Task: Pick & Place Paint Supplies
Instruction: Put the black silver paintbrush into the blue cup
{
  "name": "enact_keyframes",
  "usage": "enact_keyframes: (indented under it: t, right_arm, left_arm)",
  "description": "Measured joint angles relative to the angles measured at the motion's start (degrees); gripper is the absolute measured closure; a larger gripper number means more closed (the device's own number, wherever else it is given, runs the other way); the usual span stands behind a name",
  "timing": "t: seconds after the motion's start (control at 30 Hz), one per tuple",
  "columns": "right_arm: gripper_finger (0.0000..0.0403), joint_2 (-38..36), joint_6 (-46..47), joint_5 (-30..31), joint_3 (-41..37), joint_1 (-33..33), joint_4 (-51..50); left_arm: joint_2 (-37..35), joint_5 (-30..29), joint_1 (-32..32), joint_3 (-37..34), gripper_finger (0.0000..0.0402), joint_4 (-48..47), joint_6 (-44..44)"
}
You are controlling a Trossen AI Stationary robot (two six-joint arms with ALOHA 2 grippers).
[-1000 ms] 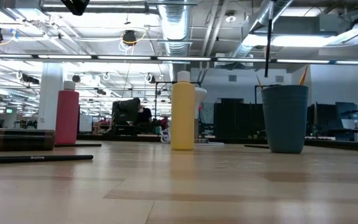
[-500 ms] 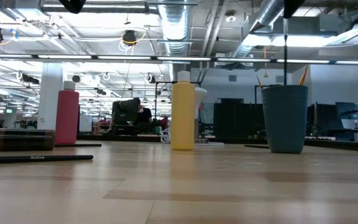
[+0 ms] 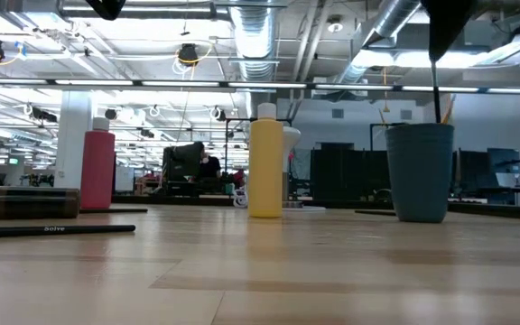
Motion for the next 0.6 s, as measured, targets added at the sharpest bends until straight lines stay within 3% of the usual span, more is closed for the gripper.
enact_keyframes:
  t: [0.6]
  right_arm:
    - [0.0392, -0.02, -2.21, -0.74, -1.74, -0.61, 5.06]
  left_arm:
    - [-0.01, -0.02, 0.0, -0.01, 0.0275, 0.02, -0.01]
